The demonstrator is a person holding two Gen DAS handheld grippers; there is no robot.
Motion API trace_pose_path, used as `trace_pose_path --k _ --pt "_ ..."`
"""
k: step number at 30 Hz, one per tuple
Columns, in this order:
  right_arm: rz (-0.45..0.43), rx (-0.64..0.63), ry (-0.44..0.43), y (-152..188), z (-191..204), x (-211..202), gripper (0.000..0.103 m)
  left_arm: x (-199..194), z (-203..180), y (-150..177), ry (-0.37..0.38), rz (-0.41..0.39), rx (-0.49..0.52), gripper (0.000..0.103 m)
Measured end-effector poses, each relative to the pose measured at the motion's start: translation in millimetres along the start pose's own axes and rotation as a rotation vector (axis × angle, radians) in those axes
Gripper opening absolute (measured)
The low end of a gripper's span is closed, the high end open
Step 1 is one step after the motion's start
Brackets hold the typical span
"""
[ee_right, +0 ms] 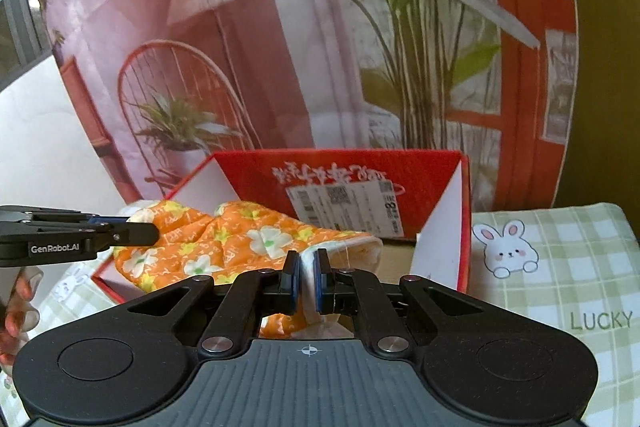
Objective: Organize soft objects
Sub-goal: 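Lift the orange cloth into the red box and open both grippers, then grasp the packaged snack bun with the left gripper while the right gripper grips it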
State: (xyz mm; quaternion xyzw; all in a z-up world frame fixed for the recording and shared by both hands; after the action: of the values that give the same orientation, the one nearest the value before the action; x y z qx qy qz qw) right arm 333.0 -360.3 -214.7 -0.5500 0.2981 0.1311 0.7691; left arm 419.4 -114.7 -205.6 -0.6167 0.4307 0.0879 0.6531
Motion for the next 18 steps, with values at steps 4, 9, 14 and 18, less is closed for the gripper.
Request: trace_pose_path --k 4,9,14,18 --pt "0.017 -0.014 0.031 5 -1 5 0.015 -4 4 3 0.005 0.001 -0.006 0.047" --pt "0.012 -0.022 0.063 8 0 0 0.019 -14 3 6 0.013 -0.002 -0.011 0.048" --pt "-0.008 -0.031 0.046 8 10 -15 0.019 -30 -1 11 0.017 -0.007 -0.014 0.048" --pt "-0.033 -0.042 0.02 10 25 -31 0.019 -48 -3 17 0.025 -0.018 -0.013 0.049"
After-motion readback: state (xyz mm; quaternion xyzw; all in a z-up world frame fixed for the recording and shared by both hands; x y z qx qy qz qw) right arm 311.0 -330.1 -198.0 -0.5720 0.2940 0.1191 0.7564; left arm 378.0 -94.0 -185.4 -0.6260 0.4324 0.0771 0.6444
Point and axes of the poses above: each gripper's, at about its wrist camera, not at the fingertips, and x roughly the way its jaws point, z to its left, y to its underside, the point moved 9 cm from there along x, roughly the way its jaws point, and after that the axes turned 5 degrees about y, right-handed, at the moved point
